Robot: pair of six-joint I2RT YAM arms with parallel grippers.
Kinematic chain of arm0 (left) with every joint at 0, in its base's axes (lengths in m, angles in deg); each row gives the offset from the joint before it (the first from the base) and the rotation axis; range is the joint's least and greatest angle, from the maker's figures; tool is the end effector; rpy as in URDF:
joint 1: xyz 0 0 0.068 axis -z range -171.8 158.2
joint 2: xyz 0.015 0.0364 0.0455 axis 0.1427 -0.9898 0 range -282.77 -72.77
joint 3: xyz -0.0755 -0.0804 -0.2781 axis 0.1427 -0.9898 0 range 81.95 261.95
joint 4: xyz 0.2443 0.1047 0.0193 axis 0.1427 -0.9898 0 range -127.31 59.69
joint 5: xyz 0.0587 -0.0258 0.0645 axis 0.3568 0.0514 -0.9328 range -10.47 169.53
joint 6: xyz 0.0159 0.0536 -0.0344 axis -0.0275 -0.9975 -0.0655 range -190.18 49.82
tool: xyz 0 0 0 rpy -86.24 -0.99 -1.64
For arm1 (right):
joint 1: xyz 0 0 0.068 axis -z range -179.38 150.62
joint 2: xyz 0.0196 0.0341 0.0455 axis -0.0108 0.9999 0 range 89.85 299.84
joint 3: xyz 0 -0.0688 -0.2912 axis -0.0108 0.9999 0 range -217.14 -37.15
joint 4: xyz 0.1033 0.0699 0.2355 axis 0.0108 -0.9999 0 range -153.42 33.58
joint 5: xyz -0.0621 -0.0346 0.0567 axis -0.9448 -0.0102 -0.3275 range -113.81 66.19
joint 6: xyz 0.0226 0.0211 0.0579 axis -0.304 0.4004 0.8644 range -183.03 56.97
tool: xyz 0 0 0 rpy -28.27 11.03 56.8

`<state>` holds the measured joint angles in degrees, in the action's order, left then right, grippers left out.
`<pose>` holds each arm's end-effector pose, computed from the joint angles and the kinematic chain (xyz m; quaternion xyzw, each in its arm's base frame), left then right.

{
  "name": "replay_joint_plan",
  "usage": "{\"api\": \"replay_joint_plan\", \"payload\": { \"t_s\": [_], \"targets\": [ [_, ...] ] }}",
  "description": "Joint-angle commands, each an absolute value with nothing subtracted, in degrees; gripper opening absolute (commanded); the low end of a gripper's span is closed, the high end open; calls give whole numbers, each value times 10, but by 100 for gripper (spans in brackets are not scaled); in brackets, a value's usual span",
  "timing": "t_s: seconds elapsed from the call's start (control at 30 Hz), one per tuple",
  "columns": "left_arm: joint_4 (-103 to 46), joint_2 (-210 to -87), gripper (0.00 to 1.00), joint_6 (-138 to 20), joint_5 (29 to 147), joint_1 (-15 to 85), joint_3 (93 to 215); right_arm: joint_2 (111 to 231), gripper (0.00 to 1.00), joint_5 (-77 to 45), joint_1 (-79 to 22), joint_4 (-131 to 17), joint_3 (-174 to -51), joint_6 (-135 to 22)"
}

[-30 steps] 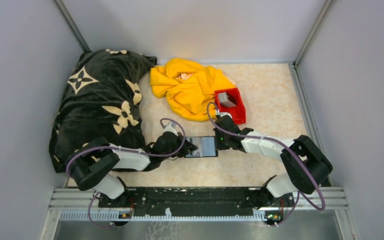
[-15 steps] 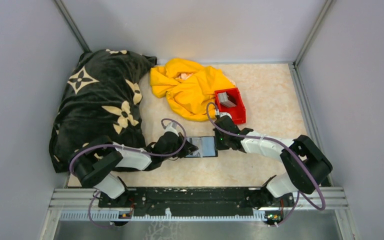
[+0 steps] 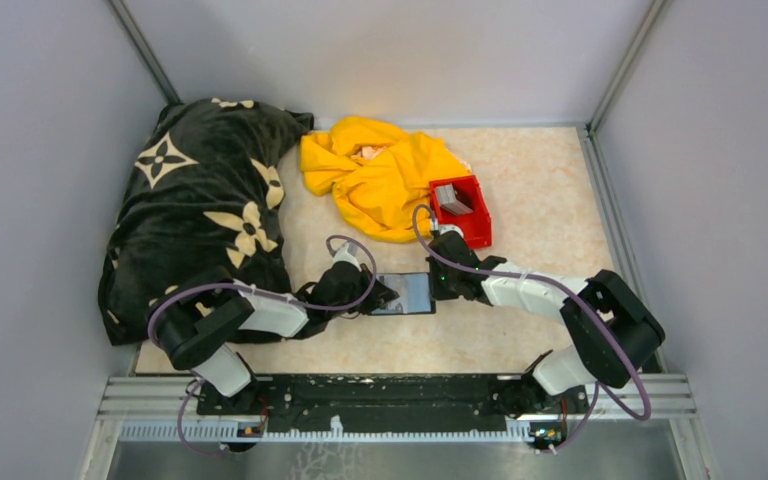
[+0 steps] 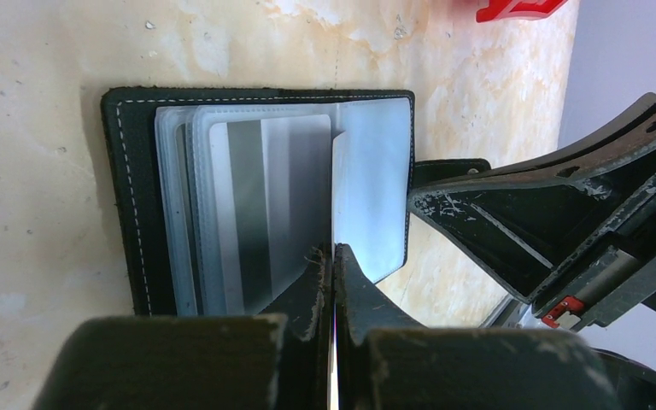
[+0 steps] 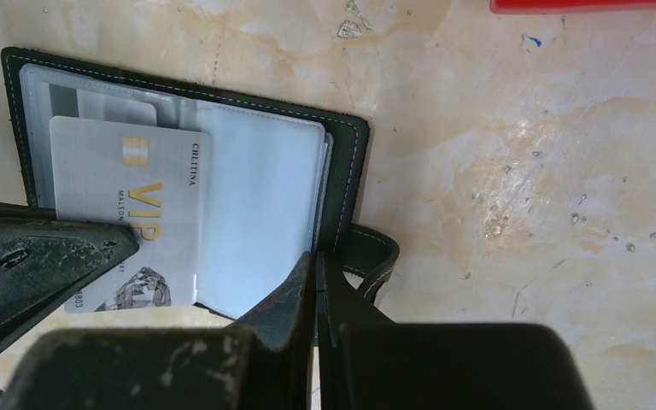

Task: Put the credit cards into the card holder
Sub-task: Insert the credit card into the card holder.

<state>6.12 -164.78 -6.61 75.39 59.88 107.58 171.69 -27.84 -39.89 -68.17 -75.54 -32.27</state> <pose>0.1853 -0.2286 0.1365 -0.1077 0.8587 -0.4056 0.2942 0.2101 0.1747 0.1699 -0.0705 0.9511 0.1468 0.2625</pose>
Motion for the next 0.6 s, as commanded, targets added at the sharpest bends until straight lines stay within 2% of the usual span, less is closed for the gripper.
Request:
{"api": "replay_joint_plan", "payload": {
  "t_s": [0.0,0.57],
  "targets": [
    [70,-1663,0,-80,741,600,1084,1725,0,-286,-410,-673,-770,-317],
    [156,-1699,0,-61,730,596,1059,1737,0,-288,-410,-672,-768,-317]
  ]
}}
